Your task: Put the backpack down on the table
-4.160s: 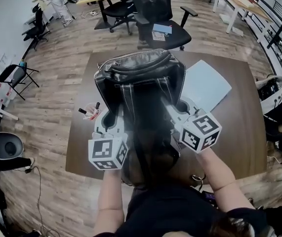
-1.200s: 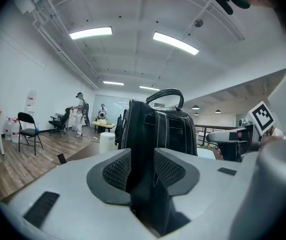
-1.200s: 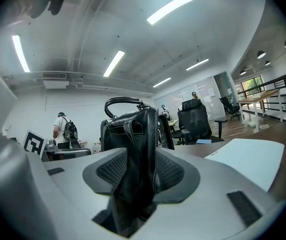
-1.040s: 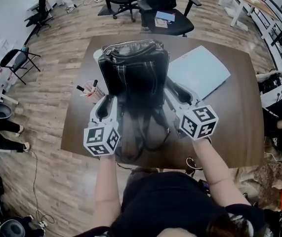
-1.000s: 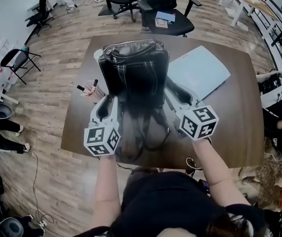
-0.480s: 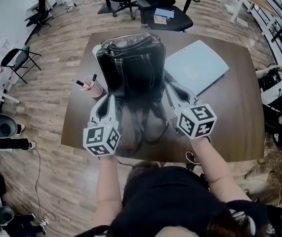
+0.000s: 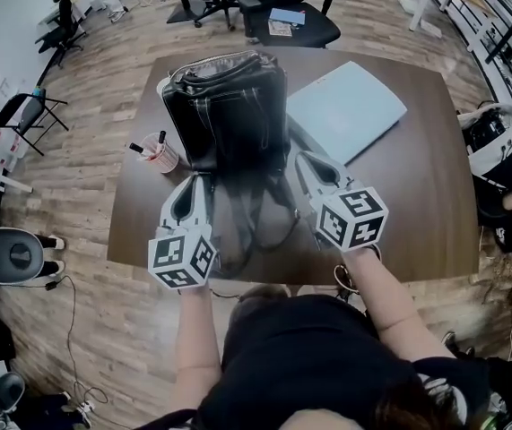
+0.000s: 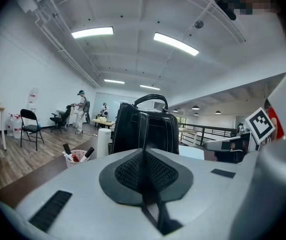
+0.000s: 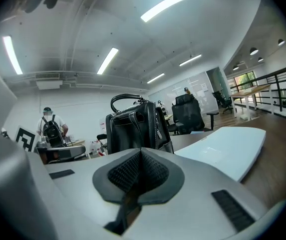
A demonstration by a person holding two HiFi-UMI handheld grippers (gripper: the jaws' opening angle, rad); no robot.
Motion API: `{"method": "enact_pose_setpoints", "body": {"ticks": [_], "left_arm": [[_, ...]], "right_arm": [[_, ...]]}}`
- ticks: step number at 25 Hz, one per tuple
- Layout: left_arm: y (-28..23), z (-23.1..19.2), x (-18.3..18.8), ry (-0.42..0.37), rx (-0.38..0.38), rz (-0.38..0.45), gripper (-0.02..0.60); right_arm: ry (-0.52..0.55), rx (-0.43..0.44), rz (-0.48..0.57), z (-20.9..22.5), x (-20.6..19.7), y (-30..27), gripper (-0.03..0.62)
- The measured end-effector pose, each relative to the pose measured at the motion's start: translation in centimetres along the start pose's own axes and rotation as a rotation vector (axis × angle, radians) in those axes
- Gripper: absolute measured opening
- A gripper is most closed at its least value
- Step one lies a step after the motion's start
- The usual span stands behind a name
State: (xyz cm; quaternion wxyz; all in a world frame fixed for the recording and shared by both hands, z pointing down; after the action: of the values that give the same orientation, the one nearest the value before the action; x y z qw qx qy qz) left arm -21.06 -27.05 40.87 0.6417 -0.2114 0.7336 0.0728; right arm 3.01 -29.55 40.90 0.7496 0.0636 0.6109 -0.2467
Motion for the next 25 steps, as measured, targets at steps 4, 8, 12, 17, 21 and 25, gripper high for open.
{"method": "enact_pose_setpoints", "body": {"ticks": [4,8,12,17,21,25], "left_arm": [[0.2,0.2,-0.4,0.003,-0.007,-0.009,0.040],[0.4,0.4,-0.6,0.002,-0.011,-0.016,0.040],[0.6,0.4,-0.6,0.001,-0.009,-0.015,0.040],[0.9,-0.1,-0.8,0.007,0.003,-0.019,0.040],[1.1,-0.8,-0.9,0.013,0.011,-0.022,0.040],[1.1,-1.0,-0.9,0.016,0.015,-0.020,0.040]], "right_arm": [[-0.002,-0.006,-0.006,0.0,-0.3,0.3,0.017],[-0.011,-0.008,-0.002,-0.3,-0.2,0.4,0.017],[-0.015,-0.007,-0.004,-0.3,-0.3,0.4,0.017],[-0.028,-0.002,-0.010,-0.5,-0.6,0.1,0.017],[-0.026,0.004,-0.016,-0.9,-0.7,-0.2,0.017],[-0.029,0.002,-0.020,-0.7,-0.8,-0.4,0.017]]}}
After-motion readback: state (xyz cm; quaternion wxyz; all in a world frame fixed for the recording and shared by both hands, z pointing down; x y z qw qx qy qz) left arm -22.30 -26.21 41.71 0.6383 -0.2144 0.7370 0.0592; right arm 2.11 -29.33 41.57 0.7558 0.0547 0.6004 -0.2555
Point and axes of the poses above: the fingertips, and each gripper's own axes: y backward along the fingers, z to its right, x out of its top, the point moved 5 cm from there along y, backward along the fingers, and after that the axes turned 5 degrees about -x, right-handed, at the moved point
